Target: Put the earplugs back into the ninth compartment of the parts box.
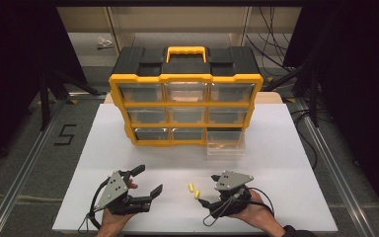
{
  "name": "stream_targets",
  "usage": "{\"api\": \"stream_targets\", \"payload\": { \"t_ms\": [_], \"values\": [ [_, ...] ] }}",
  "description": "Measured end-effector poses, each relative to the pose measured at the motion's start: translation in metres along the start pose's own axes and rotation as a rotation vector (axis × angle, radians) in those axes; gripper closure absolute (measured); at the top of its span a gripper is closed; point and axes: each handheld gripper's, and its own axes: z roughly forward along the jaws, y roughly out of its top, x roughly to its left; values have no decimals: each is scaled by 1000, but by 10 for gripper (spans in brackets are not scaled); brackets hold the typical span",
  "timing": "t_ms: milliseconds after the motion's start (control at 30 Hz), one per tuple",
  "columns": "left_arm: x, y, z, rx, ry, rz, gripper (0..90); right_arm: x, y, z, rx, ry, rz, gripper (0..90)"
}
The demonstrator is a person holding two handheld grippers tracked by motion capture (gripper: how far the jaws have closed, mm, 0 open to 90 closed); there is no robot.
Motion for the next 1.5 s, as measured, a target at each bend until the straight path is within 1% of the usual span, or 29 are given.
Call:
{"api": "stream_targets", "payload": {
  "t_ms": [33,67,167,233,267,333,400,667,700,733,867,1067,1167,1267,1467,1500],
  "values": [
    [0,0,0,1,0,-1,162,0,0,2,12,2,-3,195],
    [0,0,0,2,-1,1,162,0,1,6,35,9,-8,200],
    [0,0,0,3,-1,0,162,-1,1,12,59,21,-18,216],
    [0,0,0,3,-1,1,162,0,2,14,67,24,-20,234],
    [0,0,0,3,-1,0,162,0,2,18,77,34,-34,267],
    [0,0,0,3,-1,0,162,1,3,19,82,40,-42,273],
    [0,0,0,3,-1,0,162,2,5,23,98,45,-57,299],
    [0,0,0,4,1,0,163,0,4,33,138,64,-70,364],
    [0,0,0,4,1,1,164,-1,4,37,149,75,-83,384],
    [0,0,0,4,1,1,164,-1,4,38,155,76,-84,391],
    [1,0,0,3,1,1,164,-2,4,45,173,82,-86,427],
    [1,0,0,-1,5,-4,165,-5,3,54,200,91,-103,484],
    [1,0,0,0,5,0,167,-6,3,56,212,95,-98,514],
    [1,0,0,1,4,-1,167,-7,3,58,208,96,-104,537],
    [1,0,0,-3,5,-5,169,-8,3,60,220,105,-102,578],
    [1,0,0,-2,5,-2,169,-8,2,60,219,114,-101,601]
  ]
}}
